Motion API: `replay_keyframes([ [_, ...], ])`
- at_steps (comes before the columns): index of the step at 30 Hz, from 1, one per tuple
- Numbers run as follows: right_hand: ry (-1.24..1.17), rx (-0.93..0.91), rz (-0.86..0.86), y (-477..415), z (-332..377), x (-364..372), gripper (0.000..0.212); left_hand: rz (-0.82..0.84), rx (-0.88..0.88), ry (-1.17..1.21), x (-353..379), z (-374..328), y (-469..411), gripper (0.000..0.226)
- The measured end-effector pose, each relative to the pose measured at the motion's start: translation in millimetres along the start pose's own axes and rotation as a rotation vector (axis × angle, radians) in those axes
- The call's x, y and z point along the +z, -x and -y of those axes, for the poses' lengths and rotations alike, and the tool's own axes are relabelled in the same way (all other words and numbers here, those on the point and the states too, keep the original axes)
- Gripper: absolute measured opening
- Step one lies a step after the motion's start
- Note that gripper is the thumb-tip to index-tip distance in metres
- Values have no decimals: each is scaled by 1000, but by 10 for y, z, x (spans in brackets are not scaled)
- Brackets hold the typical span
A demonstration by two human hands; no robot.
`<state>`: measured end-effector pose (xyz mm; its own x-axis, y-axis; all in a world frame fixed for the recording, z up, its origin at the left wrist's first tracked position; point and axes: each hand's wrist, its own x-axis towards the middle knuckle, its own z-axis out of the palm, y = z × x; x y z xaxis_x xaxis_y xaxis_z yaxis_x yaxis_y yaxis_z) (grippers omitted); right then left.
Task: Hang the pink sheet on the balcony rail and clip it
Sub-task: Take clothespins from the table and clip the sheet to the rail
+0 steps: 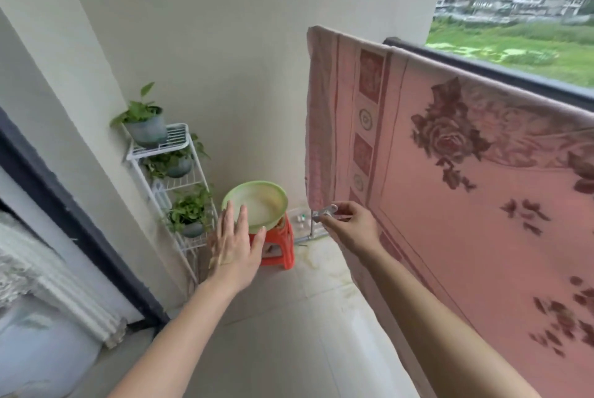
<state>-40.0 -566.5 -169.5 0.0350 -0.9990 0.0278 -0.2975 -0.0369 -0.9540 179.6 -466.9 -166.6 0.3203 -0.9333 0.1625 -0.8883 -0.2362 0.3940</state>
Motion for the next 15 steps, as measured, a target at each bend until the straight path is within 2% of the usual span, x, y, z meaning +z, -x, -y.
replay_keyframes([
  [2,-10,6,-15,-378,134,145,37,5,36,23,-12,92,-543,65],
  [5,-69,-18,-31,-892,255,256,16,27,60,92,59,140,-1306,64],
  [9,-57,11,-99,-1647,134,376,10,121,85,99,421,216,-2186,65],
  [11,-10,38,-151,-2103,-12,467,19,182,92,78,657,262,-2618,67],
  [15,-4,40,-152,-3134,-265,716,19,259,96,24,1068,259,-3530,66],
])
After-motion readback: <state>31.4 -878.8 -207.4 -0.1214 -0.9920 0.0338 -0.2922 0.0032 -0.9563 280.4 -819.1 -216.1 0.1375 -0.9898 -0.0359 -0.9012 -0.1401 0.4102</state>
